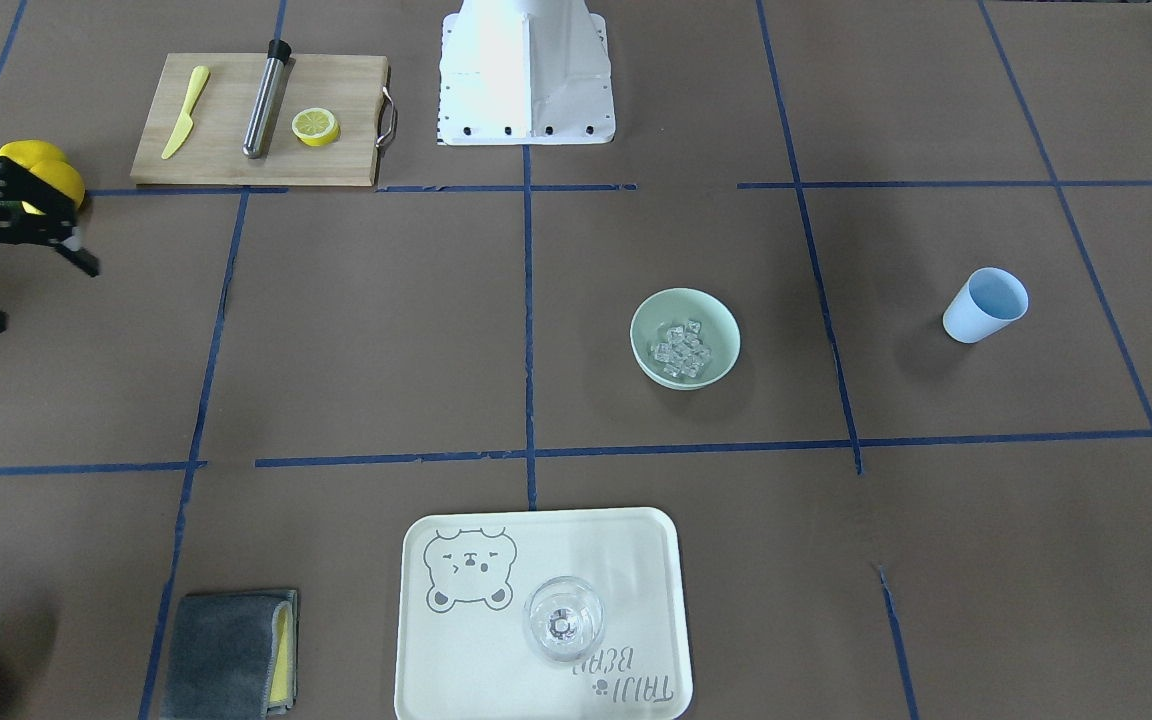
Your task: Pour ice into bowl
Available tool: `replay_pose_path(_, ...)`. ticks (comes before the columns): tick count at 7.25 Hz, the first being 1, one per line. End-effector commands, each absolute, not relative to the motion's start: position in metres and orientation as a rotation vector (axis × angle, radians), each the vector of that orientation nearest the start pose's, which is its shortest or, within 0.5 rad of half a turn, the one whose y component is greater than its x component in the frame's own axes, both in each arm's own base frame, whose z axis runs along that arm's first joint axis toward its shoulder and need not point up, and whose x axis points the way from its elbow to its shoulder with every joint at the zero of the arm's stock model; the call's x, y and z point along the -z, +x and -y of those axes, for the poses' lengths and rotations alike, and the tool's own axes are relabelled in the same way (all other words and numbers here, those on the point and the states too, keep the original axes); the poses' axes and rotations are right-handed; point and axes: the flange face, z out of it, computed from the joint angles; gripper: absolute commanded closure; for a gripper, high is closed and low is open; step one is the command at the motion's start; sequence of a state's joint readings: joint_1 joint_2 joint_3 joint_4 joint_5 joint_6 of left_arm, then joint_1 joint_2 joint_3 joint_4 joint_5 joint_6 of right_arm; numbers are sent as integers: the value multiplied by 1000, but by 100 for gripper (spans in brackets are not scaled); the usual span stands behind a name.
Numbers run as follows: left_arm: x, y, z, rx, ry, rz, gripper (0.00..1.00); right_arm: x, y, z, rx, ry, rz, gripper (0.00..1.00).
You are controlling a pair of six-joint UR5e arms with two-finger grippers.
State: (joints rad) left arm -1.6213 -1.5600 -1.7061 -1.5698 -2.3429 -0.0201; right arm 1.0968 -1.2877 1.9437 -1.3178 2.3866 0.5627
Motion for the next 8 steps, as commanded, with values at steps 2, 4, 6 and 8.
replay_pose_path(2, -602, -86, 477, 32, 103, -803, 0, -183, -378, 463, 201, 379, 1068, 2)
replay_pose_path(4, -601, -86, 478, 30, 108, -802, 0, -111, -486, 461, 107, 353, 997, 2)
replay_pose_path(6, -598, -86, 480, 26, 114, -801, 0, -79, -598, 473, 48, 309, 905, 10)
replay_pose_path(8, -598, -86, 480, 26, 114, -801, 0, -69, -681, 474, 13, 280, 872, 19)
